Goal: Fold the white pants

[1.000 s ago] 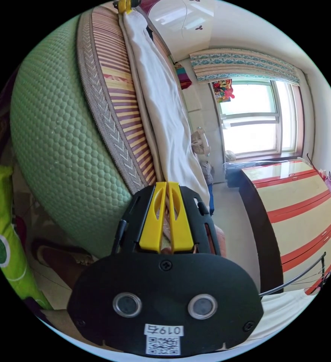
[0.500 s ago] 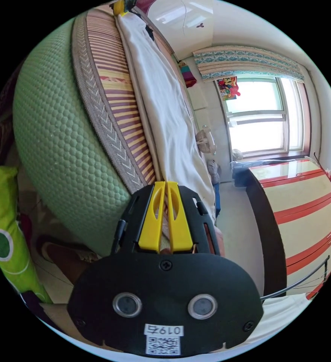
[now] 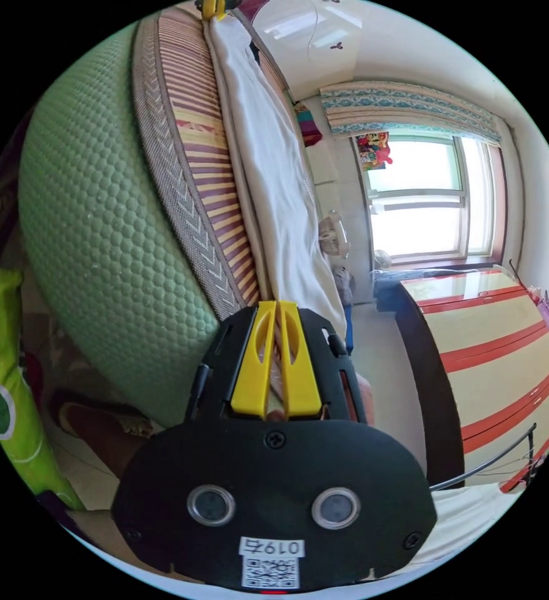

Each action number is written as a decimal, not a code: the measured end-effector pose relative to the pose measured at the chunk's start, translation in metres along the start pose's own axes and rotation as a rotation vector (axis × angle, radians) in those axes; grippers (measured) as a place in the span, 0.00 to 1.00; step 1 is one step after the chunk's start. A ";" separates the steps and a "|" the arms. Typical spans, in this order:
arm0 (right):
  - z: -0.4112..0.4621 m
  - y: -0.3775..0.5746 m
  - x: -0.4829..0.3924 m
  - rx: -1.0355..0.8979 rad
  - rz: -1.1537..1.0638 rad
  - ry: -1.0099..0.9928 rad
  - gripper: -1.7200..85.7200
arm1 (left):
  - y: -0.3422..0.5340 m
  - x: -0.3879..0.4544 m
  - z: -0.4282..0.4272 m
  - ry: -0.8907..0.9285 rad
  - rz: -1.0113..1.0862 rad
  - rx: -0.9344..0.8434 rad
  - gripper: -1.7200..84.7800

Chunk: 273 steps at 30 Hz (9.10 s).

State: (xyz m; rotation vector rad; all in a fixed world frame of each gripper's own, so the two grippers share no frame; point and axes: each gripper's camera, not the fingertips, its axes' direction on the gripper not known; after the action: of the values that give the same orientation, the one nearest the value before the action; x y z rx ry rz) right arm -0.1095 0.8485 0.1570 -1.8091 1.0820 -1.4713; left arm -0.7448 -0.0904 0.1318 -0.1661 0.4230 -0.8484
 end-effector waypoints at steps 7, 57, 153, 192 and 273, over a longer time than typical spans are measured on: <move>-0.024 0.022 -0.003 0.062 0.009 0.074 0.08 | 0.055 0.084 -0.020 -0.119 0.290 0.146 0.03; -0.026 0.019 0.066 -0.280 0.041 0.186 0.09 | 0.278 0.311 0.213 -0.400 1.172 -0.364 0.03; 0.121 -0.637 0.475 0.149 0.026 -1.231 0.02 | -0.149 0.113 0.017 -0.415 0.636 -0.379 0.03; -0.275 -0.381 0.161 0.459 -0.206 -0.252 0.09 | -0.089 0.148 0.034 -0.435 0.662 -0.317 0.03; 0.460 0.619 0.295 -0.032 1.483 -0.189 0.10 | 0.225 0.541 0.305 -0.298 1.131 -0.481 0.04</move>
State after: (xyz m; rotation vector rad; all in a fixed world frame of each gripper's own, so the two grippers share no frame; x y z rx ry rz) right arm 0.2107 0.2482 -0.3112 -0.6349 1.7036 -0.3448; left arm -0.1437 -0.3595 0.1786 -0.4343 0.3563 0.3999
